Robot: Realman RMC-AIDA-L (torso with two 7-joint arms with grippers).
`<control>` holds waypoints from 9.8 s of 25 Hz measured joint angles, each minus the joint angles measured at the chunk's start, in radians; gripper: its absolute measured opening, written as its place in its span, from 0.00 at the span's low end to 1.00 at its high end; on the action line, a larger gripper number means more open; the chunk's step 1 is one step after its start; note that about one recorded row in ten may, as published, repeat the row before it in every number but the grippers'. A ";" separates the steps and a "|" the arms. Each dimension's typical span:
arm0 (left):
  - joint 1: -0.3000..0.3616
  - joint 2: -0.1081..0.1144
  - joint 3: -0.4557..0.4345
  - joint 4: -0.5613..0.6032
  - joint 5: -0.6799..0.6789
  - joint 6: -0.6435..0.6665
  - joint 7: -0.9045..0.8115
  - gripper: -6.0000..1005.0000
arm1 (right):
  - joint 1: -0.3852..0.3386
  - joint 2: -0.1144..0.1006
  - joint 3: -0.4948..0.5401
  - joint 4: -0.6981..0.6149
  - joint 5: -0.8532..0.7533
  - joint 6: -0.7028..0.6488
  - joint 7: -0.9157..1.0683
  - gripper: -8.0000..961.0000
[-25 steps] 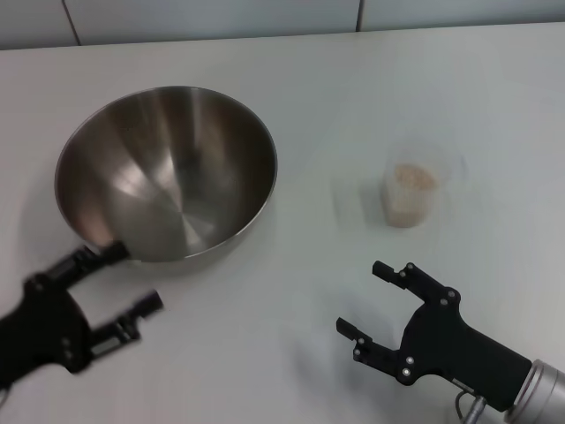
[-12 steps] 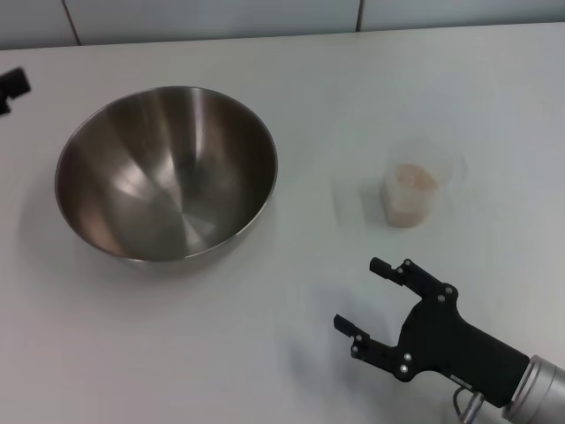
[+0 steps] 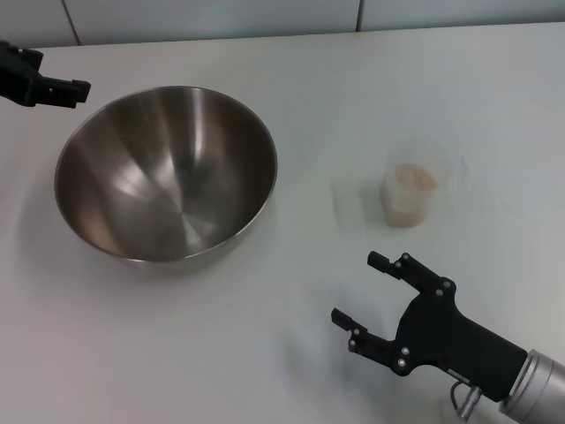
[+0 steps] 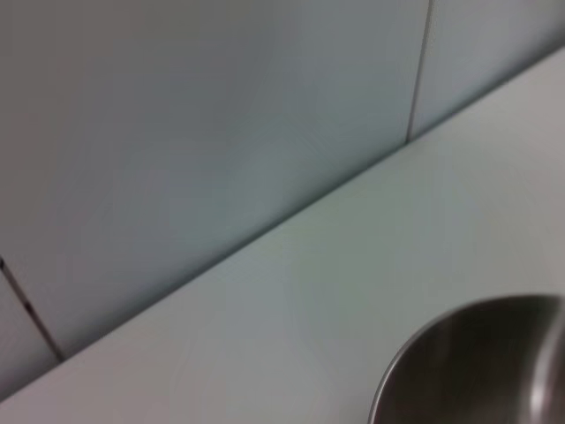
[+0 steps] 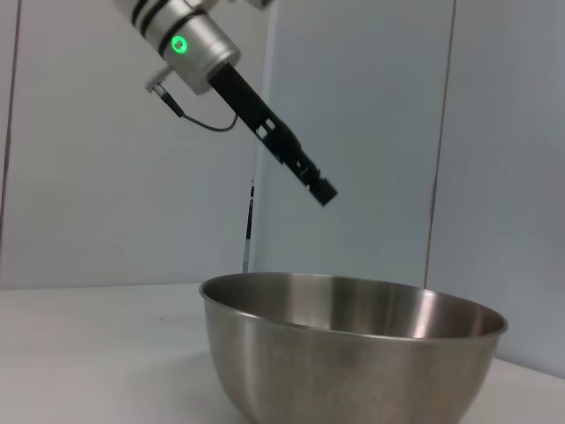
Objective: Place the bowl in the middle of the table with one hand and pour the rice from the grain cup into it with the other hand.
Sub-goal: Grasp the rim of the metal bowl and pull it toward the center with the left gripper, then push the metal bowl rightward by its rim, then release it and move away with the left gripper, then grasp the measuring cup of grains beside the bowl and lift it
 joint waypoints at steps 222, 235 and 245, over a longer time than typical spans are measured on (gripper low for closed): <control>0.559 0.094 0.425 -1.163 -1.418 0.117 1.894 0.83 | -0.091 0.004 0.345 0.035 0.011 0.043 -0.009 0.83; 0.551 0.090 0.423 -1.164 -1.385 0.094 1.870 0.83 | -0.091 0.008 0.563 0.046 0.012 0.200 -0.011 0.83; 0.547 0.091 0.427 -1.163 -1.385 0.095 1.857 0.83 | -0.059 0.008 0.608 0.044 0.013 0.222 -0.014 0.83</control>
